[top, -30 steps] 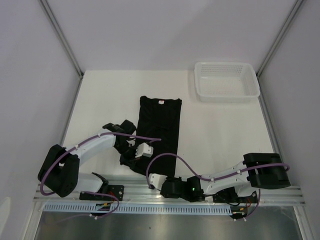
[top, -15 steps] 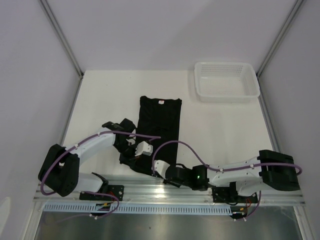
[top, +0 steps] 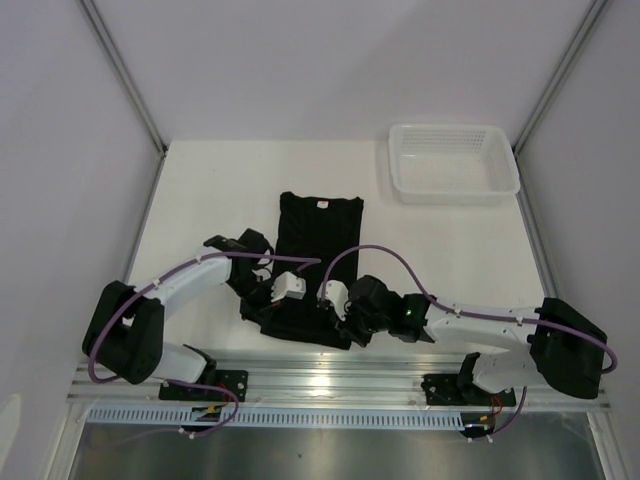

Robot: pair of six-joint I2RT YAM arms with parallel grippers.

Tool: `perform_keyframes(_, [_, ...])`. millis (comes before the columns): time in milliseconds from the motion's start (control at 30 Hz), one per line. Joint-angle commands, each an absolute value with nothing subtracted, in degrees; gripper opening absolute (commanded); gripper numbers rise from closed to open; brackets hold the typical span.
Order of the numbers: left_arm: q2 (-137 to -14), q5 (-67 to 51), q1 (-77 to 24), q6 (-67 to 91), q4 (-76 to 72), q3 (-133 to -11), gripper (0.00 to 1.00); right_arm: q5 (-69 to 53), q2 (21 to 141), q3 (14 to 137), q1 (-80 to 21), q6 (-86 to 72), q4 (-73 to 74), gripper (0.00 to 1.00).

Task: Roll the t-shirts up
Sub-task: Roll the tshirt

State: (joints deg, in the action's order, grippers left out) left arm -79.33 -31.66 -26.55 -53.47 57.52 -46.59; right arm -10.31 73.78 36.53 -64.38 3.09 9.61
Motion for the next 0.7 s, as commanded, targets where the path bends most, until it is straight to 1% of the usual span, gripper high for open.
perform_keyframes(0, [-81.47,-32.08,-25.75,-51.95,56.78,-49.57,0.03,-16.26,75.93,40.07,-62.06,5.18,10.02,0.0])
perform_keyframes(67, [-83.13,-32.17,-25.58,-51.85,57.3,-50.62,0.01,-17.14,78.13,41.74,-60.82,5.54,10.37,0.0])
perform_keyframes(267, [-85.52,-29.18,-25.31,-51.68,56.87,-51.59,0.01,-16.88,82.61,45.0,-58.37,6.86,13.27,0.0])
perform_keyframes(467, [-87.71,-28.48,-24.43,-50.45,56.25,-53.17,0.01,-17.05,83.23,44.38,-55.73,6.07,12.13,0.0])
perform_keyframes(667, [-90.09,-27.16,-23.99,-49.31,56.16,-53.0,0.01,-16.0,85.16,45.09,-55.37,5.36,12.13,0.0])
